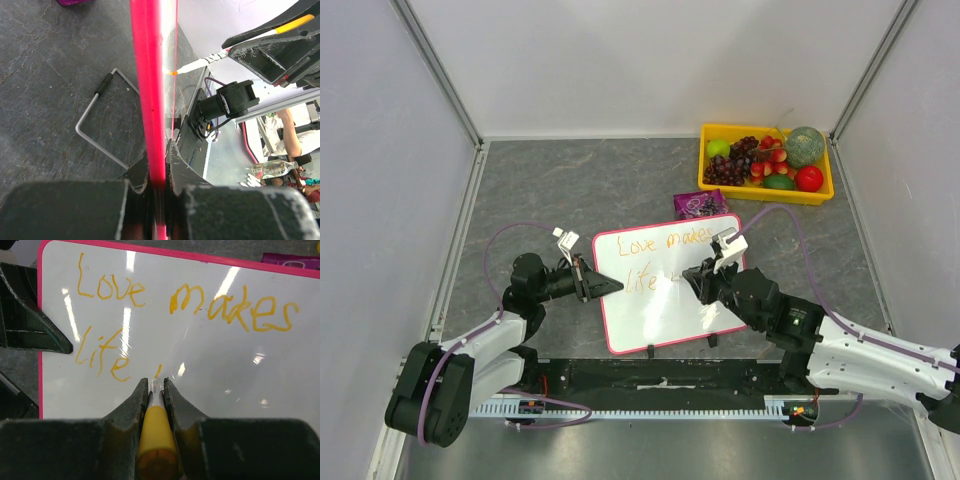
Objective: Write a sentence on the whiteboard
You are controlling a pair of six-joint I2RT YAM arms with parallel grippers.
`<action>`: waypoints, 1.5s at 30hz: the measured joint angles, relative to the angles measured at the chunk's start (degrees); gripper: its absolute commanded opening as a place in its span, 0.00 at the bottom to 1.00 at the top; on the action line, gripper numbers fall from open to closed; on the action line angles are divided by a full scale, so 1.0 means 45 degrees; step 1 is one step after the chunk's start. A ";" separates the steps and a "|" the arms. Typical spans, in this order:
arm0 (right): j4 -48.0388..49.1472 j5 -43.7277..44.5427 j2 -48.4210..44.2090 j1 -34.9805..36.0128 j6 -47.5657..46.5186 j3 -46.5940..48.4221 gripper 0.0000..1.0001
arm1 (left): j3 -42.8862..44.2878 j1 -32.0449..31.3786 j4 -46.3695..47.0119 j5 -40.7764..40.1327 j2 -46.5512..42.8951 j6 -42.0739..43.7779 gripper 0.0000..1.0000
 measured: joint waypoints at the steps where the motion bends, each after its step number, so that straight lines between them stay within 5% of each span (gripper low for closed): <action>1: -0.0039 -0.0063 -0.0044 0.0000 0.0034 -0.0034 0.00 | 0.0000 0.0000 0.0000 0.0000 0.0000 0.0000 0.02; 45: -0.0277 0.1025 0.0306 0.0000 -0.0515 0.0534 0.00 | 0.0005 0.0000 0.0024 0.0010 0.0005 0.0000 0.02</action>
